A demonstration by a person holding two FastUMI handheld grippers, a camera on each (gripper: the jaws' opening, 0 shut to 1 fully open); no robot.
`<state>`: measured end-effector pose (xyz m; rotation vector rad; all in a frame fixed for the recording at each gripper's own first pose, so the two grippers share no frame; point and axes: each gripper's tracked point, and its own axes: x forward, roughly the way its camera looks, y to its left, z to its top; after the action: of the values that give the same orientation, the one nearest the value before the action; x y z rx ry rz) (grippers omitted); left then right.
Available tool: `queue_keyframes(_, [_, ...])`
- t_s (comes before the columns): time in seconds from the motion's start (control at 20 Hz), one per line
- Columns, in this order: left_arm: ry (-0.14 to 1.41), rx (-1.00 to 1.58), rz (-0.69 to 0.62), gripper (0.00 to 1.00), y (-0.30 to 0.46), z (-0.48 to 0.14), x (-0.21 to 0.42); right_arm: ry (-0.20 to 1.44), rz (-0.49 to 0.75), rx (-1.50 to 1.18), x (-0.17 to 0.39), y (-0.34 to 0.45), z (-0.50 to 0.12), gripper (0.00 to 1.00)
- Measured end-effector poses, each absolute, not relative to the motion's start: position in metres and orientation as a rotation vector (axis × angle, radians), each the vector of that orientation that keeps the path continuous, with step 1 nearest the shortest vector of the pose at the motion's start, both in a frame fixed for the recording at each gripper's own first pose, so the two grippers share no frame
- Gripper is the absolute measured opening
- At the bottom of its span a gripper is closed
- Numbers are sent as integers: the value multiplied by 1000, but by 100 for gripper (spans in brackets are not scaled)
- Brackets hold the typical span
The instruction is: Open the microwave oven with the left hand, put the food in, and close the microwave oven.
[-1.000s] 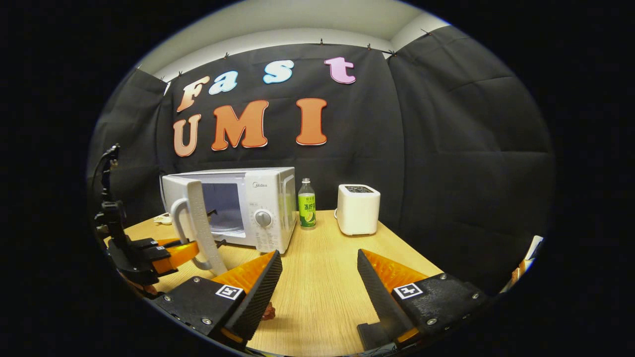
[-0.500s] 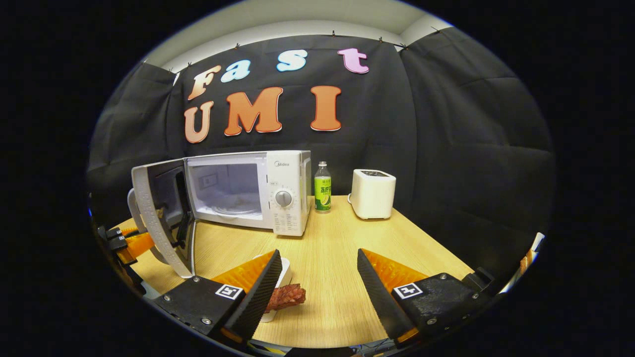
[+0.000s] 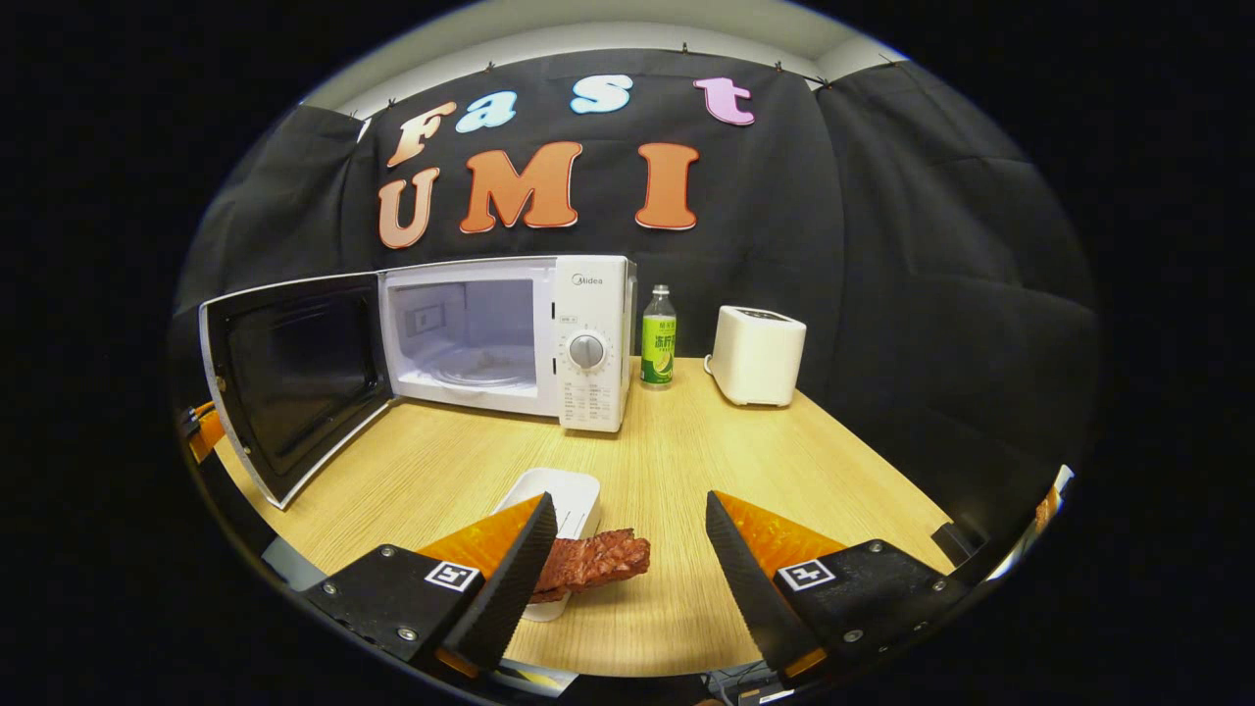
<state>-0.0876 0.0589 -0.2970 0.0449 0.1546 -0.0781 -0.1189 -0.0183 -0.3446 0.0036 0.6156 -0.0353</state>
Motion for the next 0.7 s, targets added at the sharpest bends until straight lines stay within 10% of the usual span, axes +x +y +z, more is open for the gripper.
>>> queue_keyframes(0.1, [167,30,-82,11,84,-297,-88,626,-39,-2,-121,-17,-348,94])
queue_keyframes(0.4, [135,121,6,64,141,-277,-98,662,-66,15,-127,-12,-358,90])
queue_keyframes(0.7, [53,145,71,68,171,-249,-101,687,-75,97,-129,-7,-368,79])
